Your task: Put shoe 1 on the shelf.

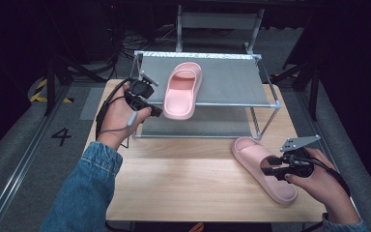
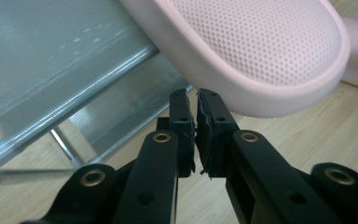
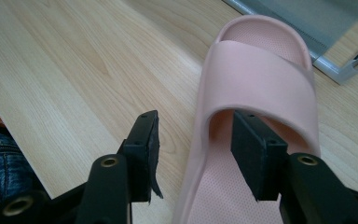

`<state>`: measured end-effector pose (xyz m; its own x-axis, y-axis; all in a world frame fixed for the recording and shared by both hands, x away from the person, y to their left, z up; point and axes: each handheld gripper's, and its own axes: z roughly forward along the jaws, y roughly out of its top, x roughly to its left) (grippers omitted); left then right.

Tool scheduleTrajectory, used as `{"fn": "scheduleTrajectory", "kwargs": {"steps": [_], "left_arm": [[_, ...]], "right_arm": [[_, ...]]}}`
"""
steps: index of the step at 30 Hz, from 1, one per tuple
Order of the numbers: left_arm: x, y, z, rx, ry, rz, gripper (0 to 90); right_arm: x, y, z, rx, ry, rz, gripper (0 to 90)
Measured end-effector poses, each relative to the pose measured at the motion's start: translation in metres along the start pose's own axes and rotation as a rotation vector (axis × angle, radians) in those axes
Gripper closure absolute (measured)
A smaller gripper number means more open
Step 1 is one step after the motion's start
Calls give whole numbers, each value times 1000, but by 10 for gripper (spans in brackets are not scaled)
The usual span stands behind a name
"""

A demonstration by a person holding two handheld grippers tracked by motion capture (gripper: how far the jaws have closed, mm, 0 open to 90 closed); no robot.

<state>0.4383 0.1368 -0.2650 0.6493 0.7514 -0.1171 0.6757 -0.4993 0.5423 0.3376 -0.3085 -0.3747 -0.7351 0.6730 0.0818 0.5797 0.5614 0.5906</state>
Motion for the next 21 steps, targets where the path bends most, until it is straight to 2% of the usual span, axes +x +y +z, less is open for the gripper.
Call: {"fn": "scheduleTrajectory", "kwargs": {"steps": [1,2,6,10,15,19,21], "left_arm": [[-8,3,2,-4,-10,11,832],[-11,4,3,1,-7,24,829],[-18,5,2,7,2,31,823],[-27,1,-4,10,-36,38,823],[-48,-1,-7,30,-75,96,823],[-66,0,-2,60,-102,144,819],[-71,0,1,66,-105,151,821]], "right_arm": [[0,0,0,4,-1,-2,522],[-1,0,0,6,-2,-2,522],[-1,-1,1,5,-2,-1,522],[-1,-1,0,6,-1,-3,522],[1,0,1,11,2,-3,522],[2,0,2,14,3,-6,522],[1,0,2,15,3,-6,522]]}}
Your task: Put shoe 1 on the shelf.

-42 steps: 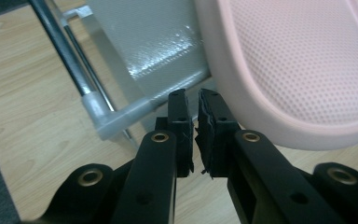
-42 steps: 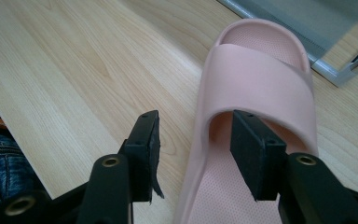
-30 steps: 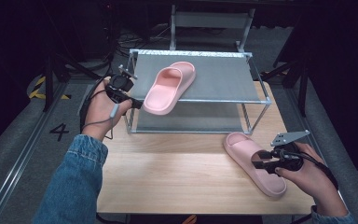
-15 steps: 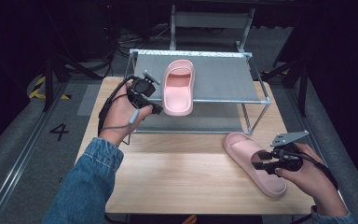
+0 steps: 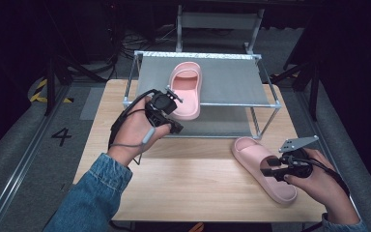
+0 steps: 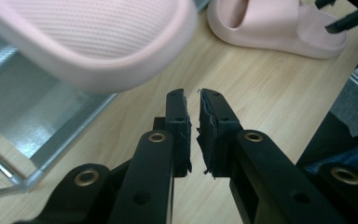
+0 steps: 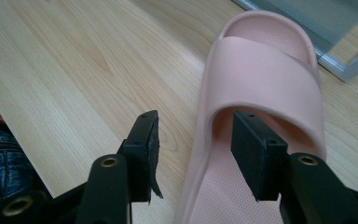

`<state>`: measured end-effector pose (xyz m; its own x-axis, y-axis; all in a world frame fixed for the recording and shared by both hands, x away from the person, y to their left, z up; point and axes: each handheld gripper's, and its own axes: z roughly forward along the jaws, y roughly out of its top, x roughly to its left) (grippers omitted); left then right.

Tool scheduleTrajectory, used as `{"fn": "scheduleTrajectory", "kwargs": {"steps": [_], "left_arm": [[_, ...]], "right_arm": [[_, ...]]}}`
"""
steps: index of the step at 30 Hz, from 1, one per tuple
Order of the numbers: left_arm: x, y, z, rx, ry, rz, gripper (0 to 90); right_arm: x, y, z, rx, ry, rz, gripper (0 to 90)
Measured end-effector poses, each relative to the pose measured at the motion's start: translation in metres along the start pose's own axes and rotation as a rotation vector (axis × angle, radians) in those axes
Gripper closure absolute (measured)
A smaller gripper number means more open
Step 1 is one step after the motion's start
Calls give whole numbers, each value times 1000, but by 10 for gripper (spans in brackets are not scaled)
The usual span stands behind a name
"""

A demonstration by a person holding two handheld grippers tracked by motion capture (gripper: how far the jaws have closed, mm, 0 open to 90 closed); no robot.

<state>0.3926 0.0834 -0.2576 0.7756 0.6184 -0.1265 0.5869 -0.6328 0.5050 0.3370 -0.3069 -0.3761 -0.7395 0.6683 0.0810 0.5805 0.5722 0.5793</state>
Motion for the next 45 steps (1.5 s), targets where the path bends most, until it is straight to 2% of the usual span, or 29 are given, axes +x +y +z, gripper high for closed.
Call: {"fn": "scheduleTrajectory", "kwargs": {"steps": [5,8,11,12,14,16,21,27,34,42,45], "left_arm": [[-1,1,6,8,-4,8,839],[2,4,9,0,11,5,848],[6,8,10,-10,45,8,853],[10,11,11,-15,26,-2,874],[12,12,12,-22,20,-6,875],[15,16,17,-28,37,-13,872],[22,25,22,-35,41,-25,869],[37,38,28,-45,71,-65,856],[50,49,35,-49,81,-94,853],[60,62,42,-50,54,-142,835],[63,65,45,-48,55,-145,813]], "right_arm": [[0,-1,0,-1,-1,2,521],[0,-1,1,-4,-1,0,521],[0,0,1,2,0,-2,521],[0,0,1,4,2,0,521],[0,0,2,5,2,-4,521],[0,0,2,7,1,-5,521],[0,0,3,9,2,-3,521],[0,-1,3,10,3,-2,520],[-1,-1,4,7,2,-4,520],[-1,-1,2,-4,1,-2,521],[-2,-1,0,-4,-3,-6,521]]}}
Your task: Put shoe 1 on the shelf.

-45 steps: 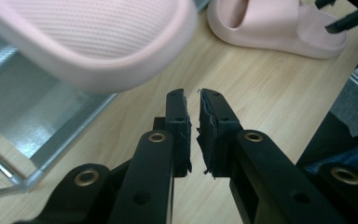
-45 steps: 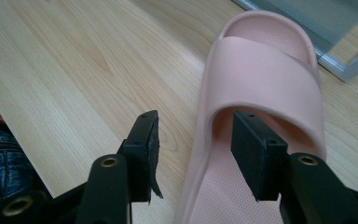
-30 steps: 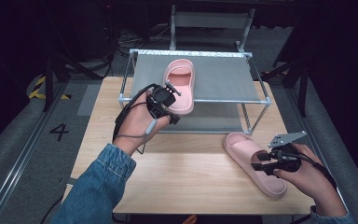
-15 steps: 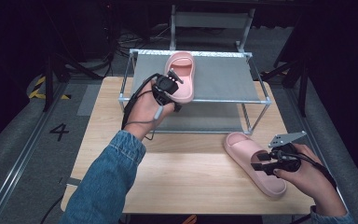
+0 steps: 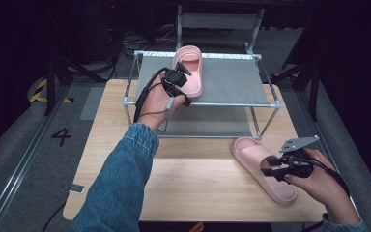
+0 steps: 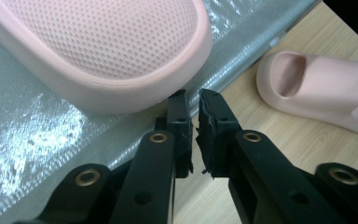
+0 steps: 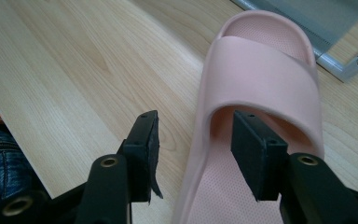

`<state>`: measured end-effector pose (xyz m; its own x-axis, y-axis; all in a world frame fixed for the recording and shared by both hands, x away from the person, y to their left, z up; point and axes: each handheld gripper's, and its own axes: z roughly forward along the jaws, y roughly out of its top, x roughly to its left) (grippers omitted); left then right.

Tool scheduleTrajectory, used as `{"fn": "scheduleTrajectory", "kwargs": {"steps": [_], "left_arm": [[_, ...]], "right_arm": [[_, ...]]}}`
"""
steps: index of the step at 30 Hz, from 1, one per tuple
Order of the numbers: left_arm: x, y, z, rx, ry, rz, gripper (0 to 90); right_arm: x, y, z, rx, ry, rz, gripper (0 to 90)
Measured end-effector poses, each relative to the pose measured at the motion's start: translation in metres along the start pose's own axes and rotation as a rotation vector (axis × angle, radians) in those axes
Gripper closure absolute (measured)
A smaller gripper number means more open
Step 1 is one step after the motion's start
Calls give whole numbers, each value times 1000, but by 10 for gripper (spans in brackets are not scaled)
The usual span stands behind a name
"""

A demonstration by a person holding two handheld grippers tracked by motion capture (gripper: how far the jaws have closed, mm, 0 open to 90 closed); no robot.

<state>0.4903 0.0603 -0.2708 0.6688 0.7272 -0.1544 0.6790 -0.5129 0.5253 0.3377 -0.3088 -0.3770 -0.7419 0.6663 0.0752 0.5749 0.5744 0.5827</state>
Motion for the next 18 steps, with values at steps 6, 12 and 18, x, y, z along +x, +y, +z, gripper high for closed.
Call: {"fn": "scheduleTrajectory", "kwargs": {"steps": [6,12,18], "left_arm": [[0,-3,-1,9,-18,-11,789],[-5,-11,-16,-12,-21,20,755],[-10,-20,-28,-31,5,52,693]], "right_arm": [[-1,0,0,-4,1,-3,522],[0,-1,0,-7,-1,5,522],[1,-3,-1,4,-6,12,520]]}}
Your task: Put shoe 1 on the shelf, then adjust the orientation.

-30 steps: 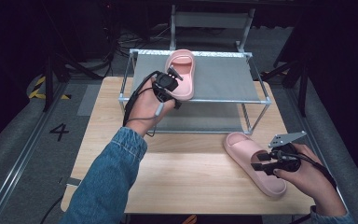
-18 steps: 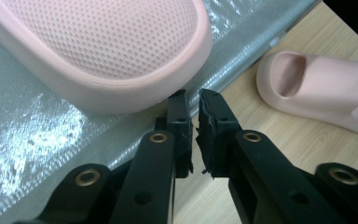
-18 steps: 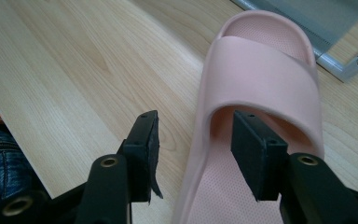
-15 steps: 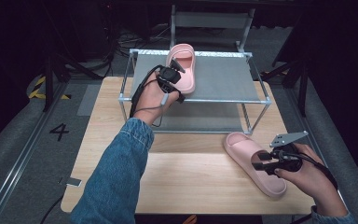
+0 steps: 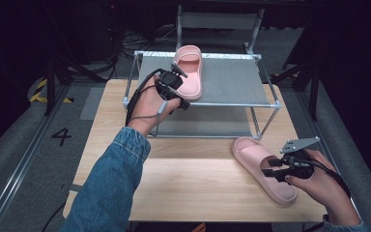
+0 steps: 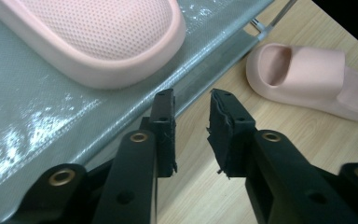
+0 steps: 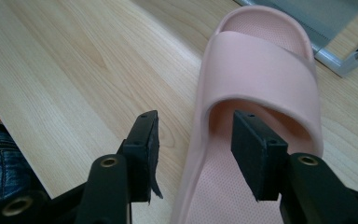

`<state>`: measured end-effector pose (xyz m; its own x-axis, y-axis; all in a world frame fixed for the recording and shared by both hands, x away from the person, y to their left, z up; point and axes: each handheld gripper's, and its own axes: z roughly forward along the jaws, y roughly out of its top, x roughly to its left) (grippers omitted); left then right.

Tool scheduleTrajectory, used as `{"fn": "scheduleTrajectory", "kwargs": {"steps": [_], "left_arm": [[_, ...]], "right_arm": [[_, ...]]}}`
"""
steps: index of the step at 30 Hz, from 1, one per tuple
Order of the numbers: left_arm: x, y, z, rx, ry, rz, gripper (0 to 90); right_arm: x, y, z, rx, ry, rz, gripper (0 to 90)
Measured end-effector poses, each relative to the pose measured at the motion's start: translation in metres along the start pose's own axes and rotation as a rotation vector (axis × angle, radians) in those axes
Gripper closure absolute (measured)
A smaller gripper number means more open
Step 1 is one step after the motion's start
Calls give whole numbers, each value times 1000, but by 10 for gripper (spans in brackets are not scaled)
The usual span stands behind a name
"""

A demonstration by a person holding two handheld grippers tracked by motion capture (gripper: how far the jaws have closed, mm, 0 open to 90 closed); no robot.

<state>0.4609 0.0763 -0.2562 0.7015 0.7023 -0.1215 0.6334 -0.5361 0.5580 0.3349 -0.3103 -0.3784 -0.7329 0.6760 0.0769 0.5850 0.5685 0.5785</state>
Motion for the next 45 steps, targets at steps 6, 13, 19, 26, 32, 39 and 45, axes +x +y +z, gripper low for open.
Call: {"fn": "scheduleTrajectory", "kwargs": {"steps": [6,13,19,26,32,39,45], "left_arm": [[-6,-17,-13,-15,20,25,565],[-12,-41,-22,-30,55,52,402],[-18,-63,-21,-2,64,75,392],[-16,-89,-11,-4,27,88,372],[-9,-111,-5,-25,37,82,361],[-6,-128,1,-31,25,71,348],[3,-139,12,-25,7,36,321]], "right_arm": [[2,-1,1,0,-6,5,516],[3,-2,6,30,-1,14,500],[6,-5,11,57,-16,24,481],[11,-8,16,87,-41,57,479],[13,-9,24,107,-44,78,472],[10,-8,34,119,-59,90,491],[8,-4,43,110,-66,88,564]]}}
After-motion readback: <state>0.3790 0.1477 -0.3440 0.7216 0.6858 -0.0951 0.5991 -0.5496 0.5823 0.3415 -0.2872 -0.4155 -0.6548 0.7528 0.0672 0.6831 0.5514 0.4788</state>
